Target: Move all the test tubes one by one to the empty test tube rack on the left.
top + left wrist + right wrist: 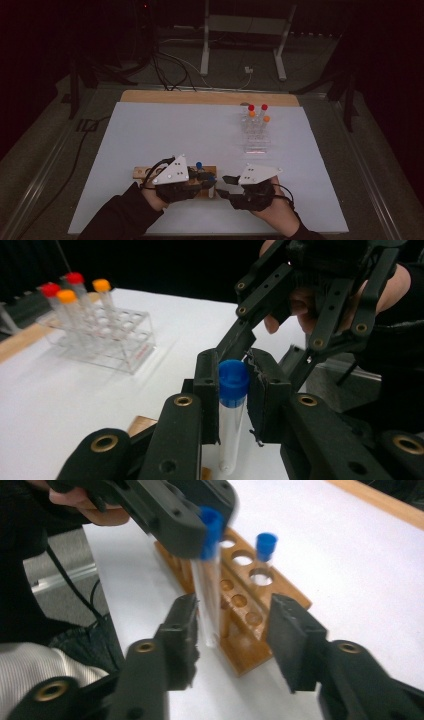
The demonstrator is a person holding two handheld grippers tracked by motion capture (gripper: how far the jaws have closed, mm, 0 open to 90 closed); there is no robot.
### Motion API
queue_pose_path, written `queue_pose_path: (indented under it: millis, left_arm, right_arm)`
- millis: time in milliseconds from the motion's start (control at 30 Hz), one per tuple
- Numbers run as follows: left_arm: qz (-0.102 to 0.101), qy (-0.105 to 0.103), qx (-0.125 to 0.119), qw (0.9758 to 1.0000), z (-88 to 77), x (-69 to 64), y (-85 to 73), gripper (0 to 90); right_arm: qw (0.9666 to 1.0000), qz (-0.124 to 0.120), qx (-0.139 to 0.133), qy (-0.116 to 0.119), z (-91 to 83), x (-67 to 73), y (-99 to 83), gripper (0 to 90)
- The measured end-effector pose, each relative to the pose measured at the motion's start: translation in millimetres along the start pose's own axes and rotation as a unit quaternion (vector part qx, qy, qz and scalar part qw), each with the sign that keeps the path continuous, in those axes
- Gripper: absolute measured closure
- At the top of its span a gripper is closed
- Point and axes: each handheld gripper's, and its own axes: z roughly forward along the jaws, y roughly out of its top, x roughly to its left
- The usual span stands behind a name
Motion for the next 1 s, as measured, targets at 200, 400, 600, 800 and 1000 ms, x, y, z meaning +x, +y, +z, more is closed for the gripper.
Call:
queue_pose_path:
  millis: [200, 400, 600, 800, 1000]
  left_arm:
    - [-0.001, 0.02, -0.008, 0.9998, -16.5, 7.8, 5.3, 77.5]
    - [0.0, 0.042, -0.007, 0.9991, -30.1, 14.3, 6.4, 77.5]
    - [-0.002, 0.058, -0.015, 0.9982, -38.7, 21.2, 7.3, 77.5]
    - [-0.004, 0.078, -0.013, 0.9969, -40.4, 28.2, 4.6, 77.4]
    - [-0.006, 0.089, -0.012, 0.9959, -39.2, 36.5, 1.2, 77.5]
  right_arm:
    - [0.9991, 0.016, -0.024, -0.032, -14.9, -9.3, 2.6, 34.2]
    - [0.9965, 0.034, -0.045, -0.062, -27.2, -18.5, 2.7, 16.5]
    - [0.9943, 0.051, -0.05, -0.079, -31.5, -24.2, 1.5, 4.6]
    - [0.9931, 0.055, -0.059, -0.086, -33.3, -25.1, 1.3, 1.3]
    - [0.9935, 0.056, -0.06, -0.079, -35.6, -27.5, 0.0, 0.0]
